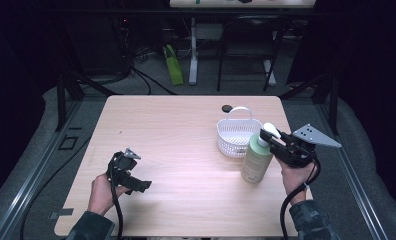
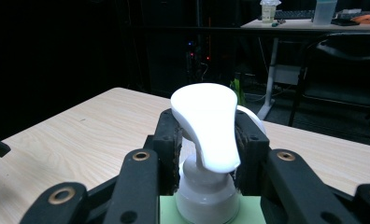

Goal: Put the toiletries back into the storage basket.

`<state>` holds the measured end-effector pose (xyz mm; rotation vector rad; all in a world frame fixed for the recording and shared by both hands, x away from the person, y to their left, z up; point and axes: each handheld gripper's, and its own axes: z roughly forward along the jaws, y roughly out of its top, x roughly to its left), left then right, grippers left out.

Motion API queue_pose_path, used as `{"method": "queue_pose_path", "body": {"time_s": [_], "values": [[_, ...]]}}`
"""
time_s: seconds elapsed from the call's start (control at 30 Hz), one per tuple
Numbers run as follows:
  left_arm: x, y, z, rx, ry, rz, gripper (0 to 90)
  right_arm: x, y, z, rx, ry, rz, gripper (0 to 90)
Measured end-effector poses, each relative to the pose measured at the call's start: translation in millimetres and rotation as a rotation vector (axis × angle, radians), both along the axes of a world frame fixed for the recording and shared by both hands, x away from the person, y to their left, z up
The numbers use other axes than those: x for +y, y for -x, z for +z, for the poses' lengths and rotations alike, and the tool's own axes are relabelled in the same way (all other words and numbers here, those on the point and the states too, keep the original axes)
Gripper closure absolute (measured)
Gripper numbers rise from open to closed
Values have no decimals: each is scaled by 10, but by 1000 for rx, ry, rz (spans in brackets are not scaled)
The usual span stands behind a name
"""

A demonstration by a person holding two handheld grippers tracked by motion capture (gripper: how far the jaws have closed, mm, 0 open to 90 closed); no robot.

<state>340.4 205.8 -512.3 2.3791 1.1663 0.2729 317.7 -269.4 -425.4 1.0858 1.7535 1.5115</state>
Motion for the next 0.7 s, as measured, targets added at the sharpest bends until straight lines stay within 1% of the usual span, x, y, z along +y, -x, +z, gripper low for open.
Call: {"method": "queue_pose_path", "body": {"time_s": [0.27, 0.33, 0.47, 0.57, 0.7], "values": [[-1, -4, -3, -1, 4, -3, 0, -1, 1, -3, -12, 4, -6, 674], [-1, -4, -3, -1, 5, -2, 0, 0, 6, -4, -13, -2, -1, 675], [5, -2, 1, -1, 10, 3, 0, 4, 22, 19, -26, 3, 2, 676], [2, 0, 1, -1, 6, 0, 0, 11, 27, 26, -24, 3, 6, 676], [5, 1, -1, -1, 10, 3, 0, 16, 28, 35, -24, 5, 13, 676]]}}
